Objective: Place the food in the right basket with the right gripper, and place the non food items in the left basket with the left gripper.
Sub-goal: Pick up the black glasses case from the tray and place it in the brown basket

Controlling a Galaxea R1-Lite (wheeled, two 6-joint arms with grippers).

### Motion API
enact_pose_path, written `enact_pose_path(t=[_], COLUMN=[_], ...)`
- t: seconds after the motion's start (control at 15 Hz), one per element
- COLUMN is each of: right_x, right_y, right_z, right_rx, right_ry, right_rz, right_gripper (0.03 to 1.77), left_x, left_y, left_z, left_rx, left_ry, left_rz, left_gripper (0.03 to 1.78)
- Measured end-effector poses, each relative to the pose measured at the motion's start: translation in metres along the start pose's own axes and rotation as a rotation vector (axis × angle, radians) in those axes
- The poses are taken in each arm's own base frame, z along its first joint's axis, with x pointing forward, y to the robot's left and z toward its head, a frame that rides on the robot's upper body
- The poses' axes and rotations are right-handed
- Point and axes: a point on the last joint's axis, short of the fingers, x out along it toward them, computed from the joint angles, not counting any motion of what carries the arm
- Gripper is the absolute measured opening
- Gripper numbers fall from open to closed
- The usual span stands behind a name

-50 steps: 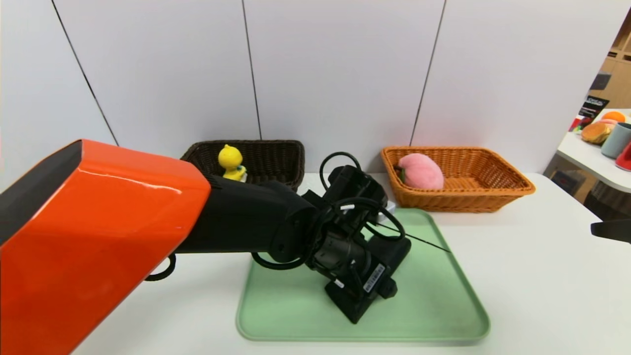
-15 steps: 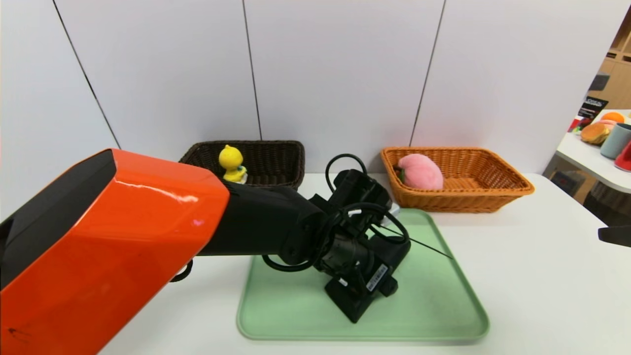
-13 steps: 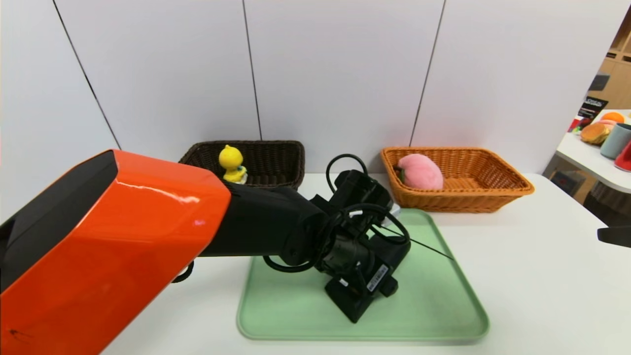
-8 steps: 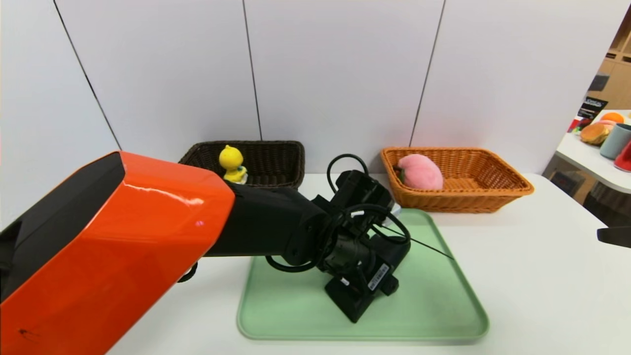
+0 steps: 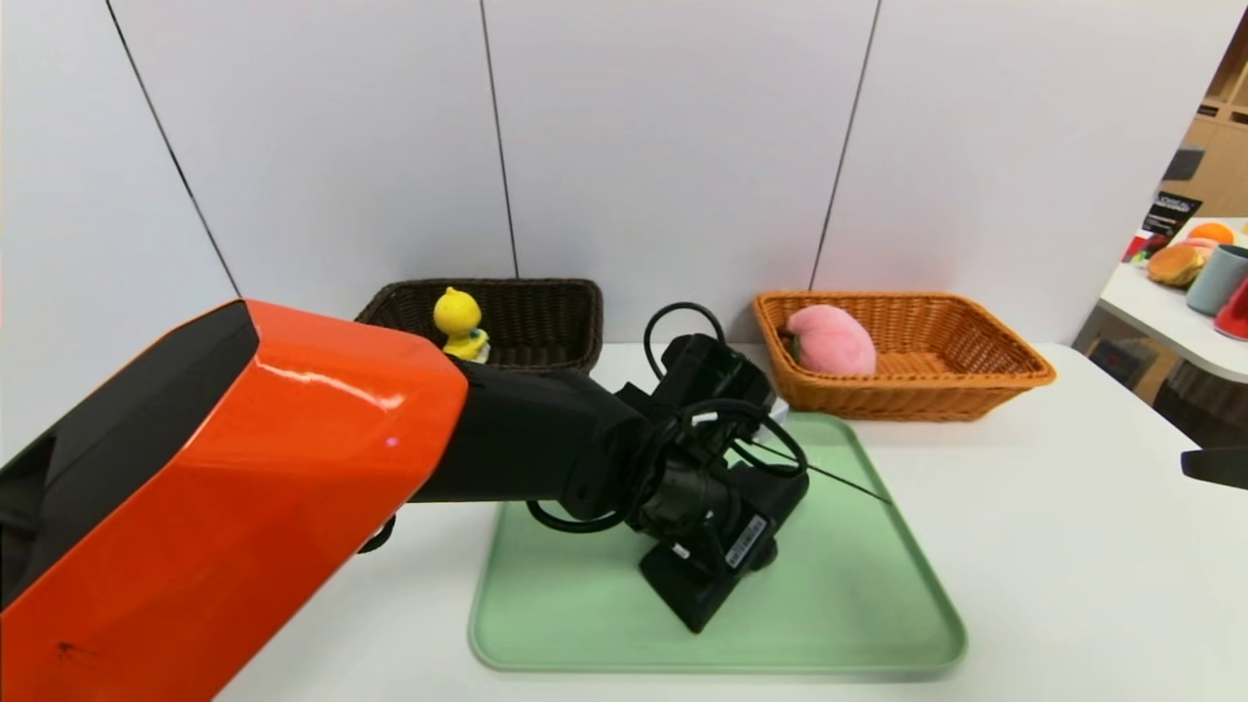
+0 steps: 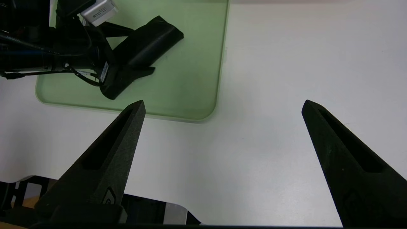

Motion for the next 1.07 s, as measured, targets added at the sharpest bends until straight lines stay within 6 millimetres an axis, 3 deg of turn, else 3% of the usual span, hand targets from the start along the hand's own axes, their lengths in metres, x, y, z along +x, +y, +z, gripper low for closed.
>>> enact_pose_path(t=[0.2,0.4,0.8,1.07], right_x=[0.000,0.000,-0.001,-0.003], right_y=[0.000,0.000,0.000,-0.001], right_z=[0.000,0.000,0.000,-0.002], right_rx=[0.000,0.000,0.000,0.000], right_ry=[0.000,0.000,-0.003,-0.005], right_rz=[0.000,0.000,0.000,0.001], right_gripper=[1.70,1.70,1.70,1.70], left_x=[0.000,-0.001,-0.006,-0.022], left_y=[-0.001,-0.001,-0.001,-0.002], left_z=[0.000,0.000,0.002,0.008], left_rx=[0.000,-0.001,-0.002,0.001], left_ry=[0.000,-0.002,-0.010,-0.039], left_rz=[-0.001,-0.001,0.008,0.012], left_gripper=[1.06,0.83,0.80,0.73])
